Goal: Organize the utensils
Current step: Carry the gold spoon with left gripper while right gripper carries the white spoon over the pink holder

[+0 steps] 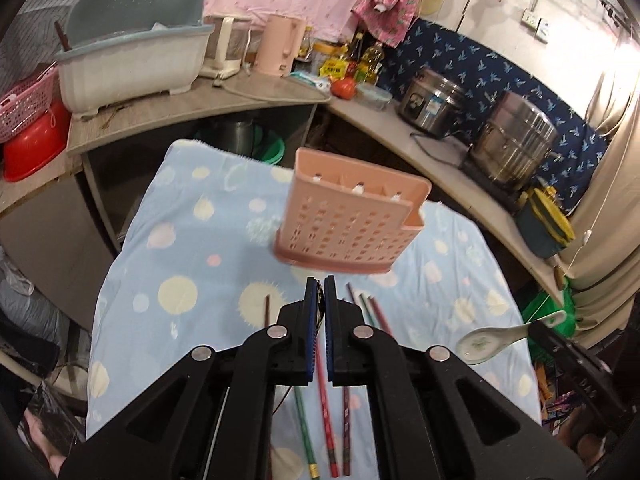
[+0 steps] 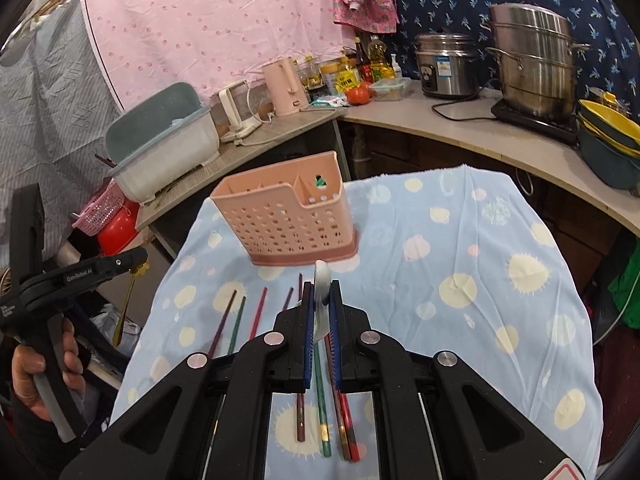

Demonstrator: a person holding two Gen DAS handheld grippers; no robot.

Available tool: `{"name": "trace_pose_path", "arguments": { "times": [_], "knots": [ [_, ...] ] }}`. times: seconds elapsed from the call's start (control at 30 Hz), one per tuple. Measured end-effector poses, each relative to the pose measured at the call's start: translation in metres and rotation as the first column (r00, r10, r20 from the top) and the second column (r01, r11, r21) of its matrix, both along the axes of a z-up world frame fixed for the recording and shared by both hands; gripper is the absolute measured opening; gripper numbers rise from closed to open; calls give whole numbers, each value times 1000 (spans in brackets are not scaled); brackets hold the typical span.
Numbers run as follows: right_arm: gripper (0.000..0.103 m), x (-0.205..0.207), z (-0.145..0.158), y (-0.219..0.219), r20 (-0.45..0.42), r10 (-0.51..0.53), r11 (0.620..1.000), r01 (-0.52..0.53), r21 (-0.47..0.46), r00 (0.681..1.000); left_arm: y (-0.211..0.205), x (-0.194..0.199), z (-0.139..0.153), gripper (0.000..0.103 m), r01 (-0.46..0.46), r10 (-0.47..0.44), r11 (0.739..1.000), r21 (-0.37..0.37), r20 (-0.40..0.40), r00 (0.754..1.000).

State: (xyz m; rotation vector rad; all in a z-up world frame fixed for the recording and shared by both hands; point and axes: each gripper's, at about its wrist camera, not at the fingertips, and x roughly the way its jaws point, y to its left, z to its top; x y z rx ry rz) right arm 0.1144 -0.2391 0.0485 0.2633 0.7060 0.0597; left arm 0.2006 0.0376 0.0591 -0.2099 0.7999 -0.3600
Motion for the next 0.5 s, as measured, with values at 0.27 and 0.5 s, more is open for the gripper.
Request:
{"name": "trace_pose_path", "arguments": {
  "times": [0.27,0.5],
  "knots": [
    [7,40,19,3,46,9,1000,-8,-22,999,-25,29,33,3,26,-26,1000,0,73,997],
    [7,88,34,2,94,-3,997,10,-74,996,-38,62,44,3,35,-32,999,-29,104,994]
  ]
}}
